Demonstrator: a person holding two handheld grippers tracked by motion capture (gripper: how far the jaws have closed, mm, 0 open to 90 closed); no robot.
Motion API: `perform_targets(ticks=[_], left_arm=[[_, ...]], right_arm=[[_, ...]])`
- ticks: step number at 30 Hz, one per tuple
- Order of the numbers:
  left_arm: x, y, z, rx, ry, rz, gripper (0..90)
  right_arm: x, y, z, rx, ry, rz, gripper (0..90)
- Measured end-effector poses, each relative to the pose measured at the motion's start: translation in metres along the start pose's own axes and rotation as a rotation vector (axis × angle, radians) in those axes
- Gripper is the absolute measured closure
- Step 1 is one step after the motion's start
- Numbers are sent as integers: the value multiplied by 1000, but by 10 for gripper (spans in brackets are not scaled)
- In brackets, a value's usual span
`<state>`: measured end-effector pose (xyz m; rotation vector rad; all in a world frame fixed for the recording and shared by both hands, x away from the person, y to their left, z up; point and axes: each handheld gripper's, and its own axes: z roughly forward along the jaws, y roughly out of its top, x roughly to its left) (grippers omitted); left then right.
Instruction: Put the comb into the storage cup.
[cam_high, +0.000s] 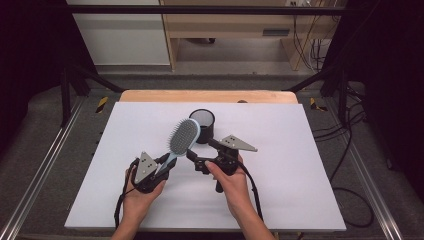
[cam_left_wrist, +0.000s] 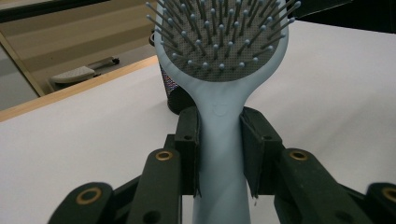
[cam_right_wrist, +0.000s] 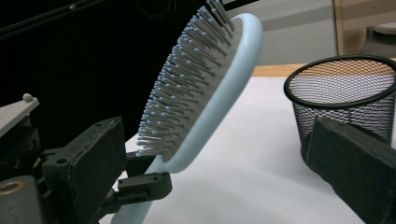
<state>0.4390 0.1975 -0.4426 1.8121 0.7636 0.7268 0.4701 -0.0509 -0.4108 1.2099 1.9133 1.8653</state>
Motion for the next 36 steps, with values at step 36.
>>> perform_targets(ticks=[36], left_arm=[[-13,6,-3,-45,-5,51,696]], right_arm=[[16,6,29,-25,46,117,184]])
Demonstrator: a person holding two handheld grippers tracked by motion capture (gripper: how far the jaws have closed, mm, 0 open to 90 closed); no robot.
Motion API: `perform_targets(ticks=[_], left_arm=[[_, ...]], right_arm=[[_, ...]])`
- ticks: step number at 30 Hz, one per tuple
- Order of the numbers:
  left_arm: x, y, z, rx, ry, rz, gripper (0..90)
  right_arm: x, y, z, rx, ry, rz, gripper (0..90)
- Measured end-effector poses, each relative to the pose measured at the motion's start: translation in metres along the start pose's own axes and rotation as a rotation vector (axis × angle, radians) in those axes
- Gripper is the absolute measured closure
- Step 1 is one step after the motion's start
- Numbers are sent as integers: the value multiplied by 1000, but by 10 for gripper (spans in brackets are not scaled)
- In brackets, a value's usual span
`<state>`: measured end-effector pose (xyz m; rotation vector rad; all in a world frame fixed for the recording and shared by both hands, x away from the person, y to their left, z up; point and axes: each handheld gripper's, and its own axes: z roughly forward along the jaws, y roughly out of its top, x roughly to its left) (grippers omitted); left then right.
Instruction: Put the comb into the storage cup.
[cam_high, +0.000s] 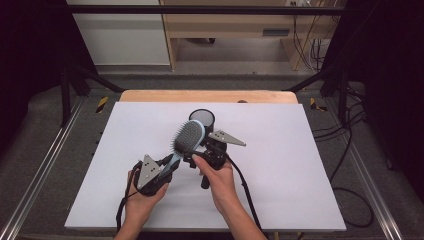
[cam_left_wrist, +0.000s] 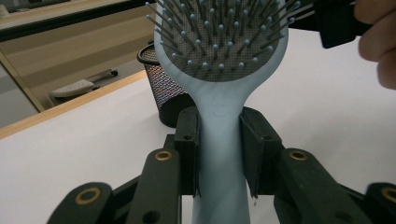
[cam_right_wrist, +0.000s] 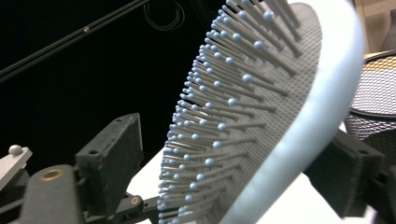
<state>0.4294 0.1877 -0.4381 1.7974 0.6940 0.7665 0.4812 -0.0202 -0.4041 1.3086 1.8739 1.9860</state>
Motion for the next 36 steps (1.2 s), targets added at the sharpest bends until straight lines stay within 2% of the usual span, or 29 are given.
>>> perform_targets(ticks=[2,7,12,18,25,36], left_arm=[[-1,0,0,-2,1,3,697],[-2,0,0,-2,-4,8,697],[-1,0,0,-7,-4,2,697],[2,-3,0,1,-17,-31,696],[4,-3,-1,-22,-27,-52,696],[8,-1,-7,-64,-18,-85,689]], right_arm=[[0,0,1,0,0,4,198],[-1,0,3,-19,8,25,309],[-1,0,3,-21,14,43,366],[-2,0,4,-25,34,73,431],[3,4,1,-27,59,98,484],[15,14,3,-19,69,64,505]])
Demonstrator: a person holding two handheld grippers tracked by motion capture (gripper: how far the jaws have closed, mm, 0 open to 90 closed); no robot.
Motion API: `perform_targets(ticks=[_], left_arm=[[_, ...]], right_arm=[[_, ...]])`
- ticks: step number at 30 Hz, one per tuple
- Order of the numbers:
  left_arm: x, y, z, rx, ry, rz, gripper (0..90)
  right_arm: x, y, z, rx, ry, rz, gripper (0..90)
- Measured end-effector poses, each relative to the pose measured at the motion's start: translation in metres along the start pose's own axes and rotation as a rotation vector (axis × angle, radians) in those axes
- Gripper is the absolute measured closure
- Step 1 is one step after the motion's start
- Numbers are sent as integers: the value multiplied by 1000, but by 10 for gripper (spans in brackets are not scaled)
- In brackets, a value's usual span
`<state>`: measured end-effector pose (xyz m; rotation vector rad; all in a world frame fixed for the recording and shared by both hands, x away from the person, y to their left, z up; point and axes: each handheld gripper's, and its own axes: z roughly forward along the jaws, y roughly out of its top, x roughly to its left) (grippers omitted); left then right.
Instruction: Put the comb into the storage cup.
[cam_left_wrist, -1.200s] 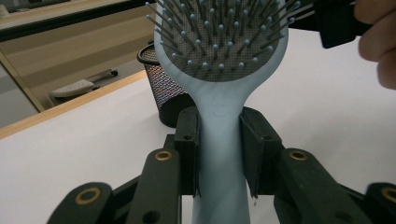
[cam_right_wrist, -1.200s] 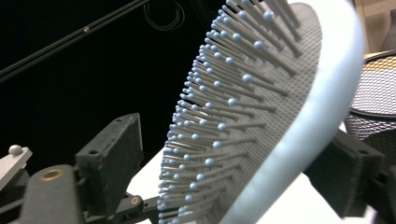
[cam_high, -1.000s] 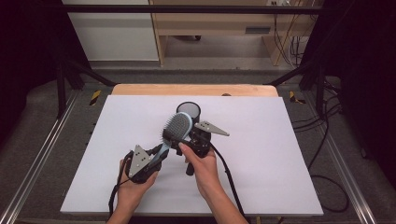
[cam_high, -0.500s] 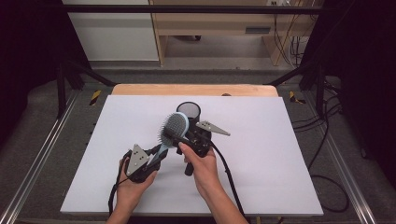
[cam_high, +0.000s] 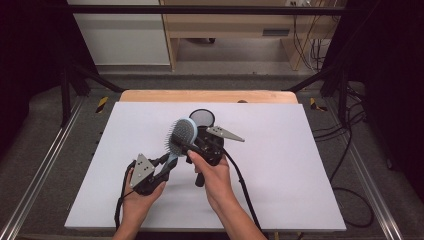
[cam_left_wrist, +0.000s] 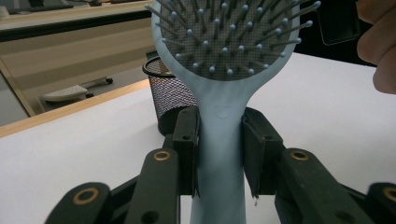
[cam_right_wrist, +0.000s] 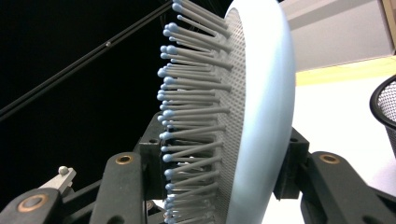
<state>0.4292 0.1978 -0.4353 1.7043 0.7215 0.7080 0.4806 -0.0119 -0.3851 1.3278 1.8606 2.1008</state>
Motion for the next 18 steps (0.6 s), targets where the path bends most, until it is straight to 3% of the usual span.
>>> perform_targets(ticks=[2,5,6,8,11,12,13,15,18], left_arm=[[1,0,-1,-15,16,-23,640],[3,0,-1,-21,14,-49,456],[3,0,-1,-16,8,-58,456],[5,-1,-6,-15,17,-64,297],[9,0,-11,-21,17,-77,237],[11,1,-14,-21,23,-88,142],[12,1,-17,-19,39,-98,142],[17,-2,-26,6,52,-121,54],[19,-8,-34,21,63,-143,34]], right_arm=[[2,3,1,4,-7,-11,507],[1,6,1,6,-19,-20,507],[1,7,1,8,-24,-23,507],[-6,16,1,5,-55,-30,507],[-11,21,1,1,-67,-33,507],[-14,25,2,3,-76,-34,507],[-14,25,2,3,-76,-34,507],[-17,31,5,2,-85,-32,506],[-23,38,9,2,-100,-19,506]])
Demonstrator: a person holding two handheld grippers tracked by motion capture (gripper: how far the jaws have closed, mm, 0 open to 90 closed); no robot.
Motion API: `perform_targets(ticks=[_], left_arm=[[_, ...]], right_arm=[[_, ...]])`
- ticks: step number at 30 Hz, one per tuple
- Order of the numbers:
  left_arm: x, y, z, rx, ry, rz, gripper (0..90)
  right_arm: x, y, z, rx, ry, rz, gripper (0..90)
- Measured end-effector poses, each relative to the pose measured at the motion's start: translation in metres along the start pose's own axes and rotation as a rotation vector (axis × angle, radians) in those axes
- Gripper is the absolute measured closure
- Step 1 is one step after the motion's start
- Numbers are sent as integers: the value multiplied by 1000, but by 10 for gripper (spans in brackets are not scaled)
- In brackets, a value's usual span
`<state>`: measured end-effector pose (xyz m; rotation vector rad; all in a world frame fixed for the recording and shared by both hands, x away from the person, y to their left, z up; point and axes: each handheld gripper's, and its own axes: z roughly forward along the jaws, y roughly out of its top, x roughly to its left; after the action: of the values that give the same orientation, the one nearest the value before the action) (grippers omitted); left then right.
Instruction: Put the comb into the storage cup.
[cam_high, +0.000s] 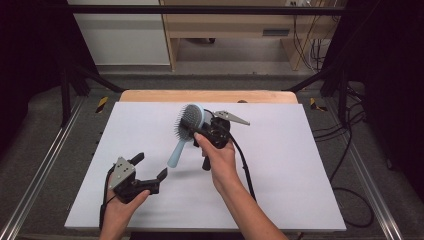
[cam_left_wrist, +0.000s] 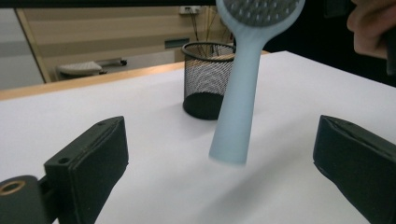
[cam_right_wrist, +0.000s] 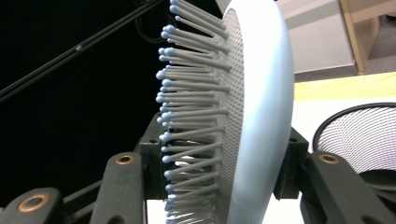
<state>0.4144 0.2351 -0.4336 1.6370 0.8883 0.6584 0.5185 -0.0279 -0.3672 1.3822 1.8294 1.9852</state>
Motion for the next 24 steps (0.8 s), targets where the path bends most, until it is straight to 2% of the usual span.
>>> perform_targets(ticks=[3,6,10,16,24], left_arm=[[6,-3,-5,17,12,0,30],[11,-4,-5,5,33,-27,30],[11,-4,-5,3,50,6,31],[17,-7,-4,6,58,-8,30],[18,-6,-5,-10,85,2,30]], right_arm=[[-5,5,3,-2,-10,17,506],[-11,13,7,-13,-21,33,505],[-13,26,12,-32,-28,46,505],[-12,54,19,-69,-33,34,505],[-9,86,20,-105,-49,-12,504]])
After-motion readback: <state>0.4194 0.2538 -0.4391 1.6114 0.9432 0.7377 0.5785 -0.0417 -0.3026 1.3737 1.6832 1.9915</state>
